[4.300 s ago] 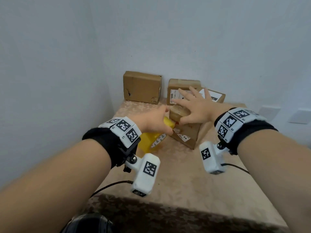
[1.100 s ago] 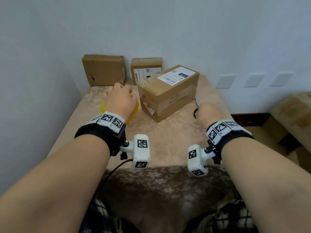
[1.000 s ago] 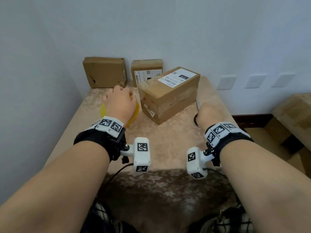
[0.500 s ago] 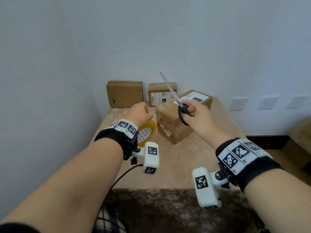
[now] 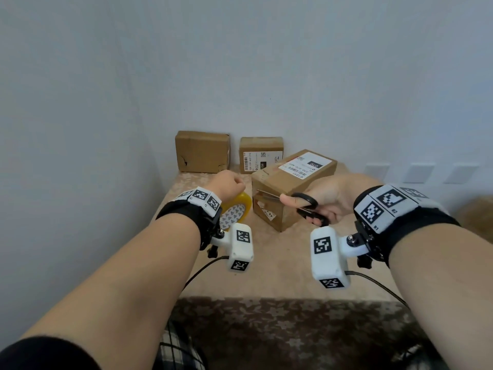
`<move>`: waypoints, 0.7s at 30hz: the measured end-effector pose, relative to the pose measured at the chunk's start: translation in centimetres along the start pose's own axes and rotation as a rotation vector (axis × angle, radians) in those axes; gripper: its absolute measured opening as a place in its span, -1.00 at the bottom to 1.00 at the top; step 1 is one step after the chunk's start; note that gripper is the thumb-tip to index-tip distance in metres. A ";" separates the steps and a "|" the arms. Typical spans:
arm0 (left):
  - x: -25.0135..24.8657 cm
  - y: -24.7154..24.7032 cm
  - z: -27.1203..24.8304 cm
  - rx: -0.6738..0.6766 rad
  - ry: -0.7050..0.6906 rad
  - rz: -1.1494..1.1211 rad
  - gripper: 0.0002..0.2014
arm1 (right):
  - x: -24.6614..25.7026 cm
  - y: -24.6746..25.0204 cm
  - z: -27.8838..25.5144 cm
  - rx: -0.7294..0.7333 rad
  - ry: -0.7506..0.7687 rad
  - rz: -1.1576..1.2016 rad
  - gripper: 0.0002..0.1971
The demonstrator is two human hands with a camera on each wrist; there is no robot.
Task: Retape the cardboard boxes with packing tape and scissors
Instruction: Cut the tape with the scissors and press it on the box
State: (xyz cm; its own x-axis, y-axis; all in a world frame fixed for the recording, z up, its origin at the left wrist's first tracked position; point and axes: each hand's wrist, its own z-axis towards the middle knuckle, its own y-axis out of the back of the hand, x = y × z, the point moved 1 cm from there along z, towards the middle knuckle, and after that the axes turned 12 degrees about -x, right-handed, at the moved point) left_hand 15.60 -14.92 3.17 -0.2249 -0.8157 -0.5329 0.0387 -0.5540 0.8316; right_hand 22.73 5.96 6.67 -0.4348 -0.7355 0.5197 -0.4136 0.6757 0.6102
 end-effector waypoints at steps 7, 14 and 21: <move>0.2 0.2 0.4 0.026 0.014 -0.047 -0.74 | 0.8 -2.5 2.5 -0.078 0.073 0.102 -0.35; 0.1 1.0 1.3 0.115 0.090 -0.020 -0.68 | -0.1 -4.6 4.7 -0.214 0.223 0.273 -0.47; -0.4 1.2 0.9 0.106 0.127 -0.052 -0.70 | -1.0 -4.9 5.6 -0.301 0.312 0.331 -0.36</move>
State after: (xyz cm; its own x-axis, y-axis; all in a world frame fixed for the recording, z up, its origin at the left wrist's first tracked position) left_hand 14.88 -15.12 4.47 -0.0987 -0.8048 -0.5853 -0.0743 -0.5805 0.8108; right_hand 20.70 3.64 -0.14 -0.2256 -0.4970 0.8379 -0.0277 0.8630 0.5044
